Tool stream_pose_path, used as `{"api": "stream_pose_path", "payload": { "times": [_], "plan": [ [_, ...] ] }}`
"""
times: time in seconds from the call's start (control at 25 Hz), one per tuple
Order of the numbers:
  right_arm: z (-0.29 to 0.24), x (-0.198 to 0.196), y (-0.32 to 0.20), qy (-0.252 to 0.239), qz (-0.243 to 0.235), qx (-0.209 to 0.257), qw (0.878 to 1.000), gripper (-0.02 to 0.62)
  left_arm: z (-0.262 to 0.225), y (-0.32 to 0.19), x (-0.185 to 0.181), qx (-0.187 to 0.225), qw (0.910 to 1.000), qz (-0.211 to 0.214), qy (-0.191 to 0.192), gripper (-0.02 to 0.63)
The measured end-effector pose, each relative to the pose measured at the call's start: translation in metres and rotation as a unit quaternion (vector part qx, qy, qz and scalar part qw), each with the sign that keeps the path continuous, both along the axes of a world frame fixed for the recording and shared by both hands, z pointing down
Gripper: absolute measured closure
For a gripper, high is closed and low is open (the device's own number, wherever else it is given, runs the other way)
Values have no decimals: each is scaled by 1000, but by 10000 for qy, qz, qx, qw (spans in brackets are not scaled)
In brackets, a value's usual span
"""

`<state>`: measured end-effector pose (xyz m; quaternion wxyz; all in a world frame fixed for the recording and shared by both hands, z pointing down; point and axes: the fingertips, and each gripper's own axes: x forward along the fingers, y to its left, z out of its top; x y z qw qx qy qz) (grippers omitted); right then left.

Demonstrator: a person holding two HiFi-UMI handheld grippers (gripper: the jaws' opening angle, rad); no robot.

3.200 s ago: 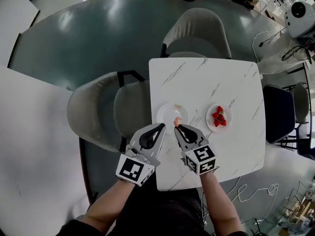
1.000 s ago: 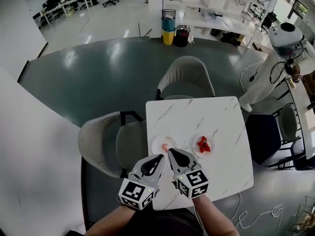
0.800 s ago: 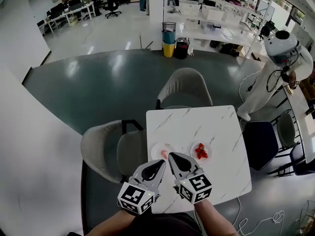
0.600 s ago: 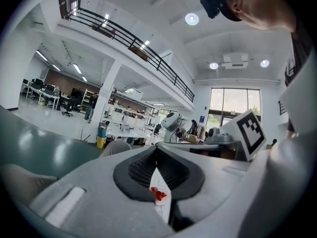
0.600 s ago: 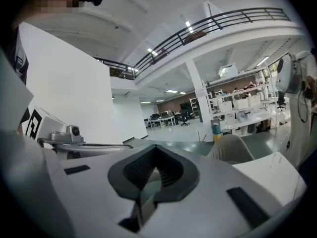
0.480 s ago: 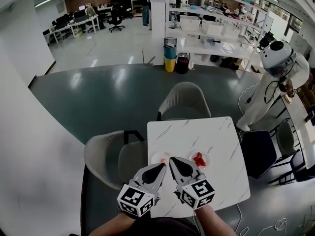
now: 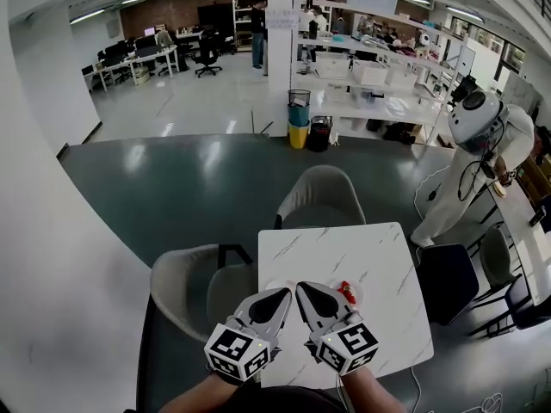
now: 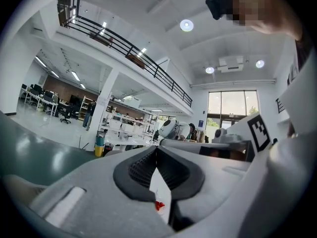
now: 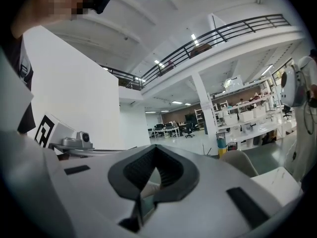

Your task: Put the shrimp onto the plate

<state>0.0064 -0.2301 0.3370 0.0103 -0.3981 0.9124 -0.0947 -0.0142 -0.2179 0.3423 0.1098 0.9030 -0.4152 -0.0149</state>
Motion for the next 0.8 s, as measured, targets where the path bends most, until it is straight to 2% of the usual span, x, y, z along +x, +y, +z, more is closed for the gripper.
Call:
{"api": "stream_pose_path", "payload": {
  "times": [0.8],
  "plan": [
    [-8,-3,4,-58,1,39,10000,595,-5,-1,-1,24,10000,-8,32,598]
  ]
}}
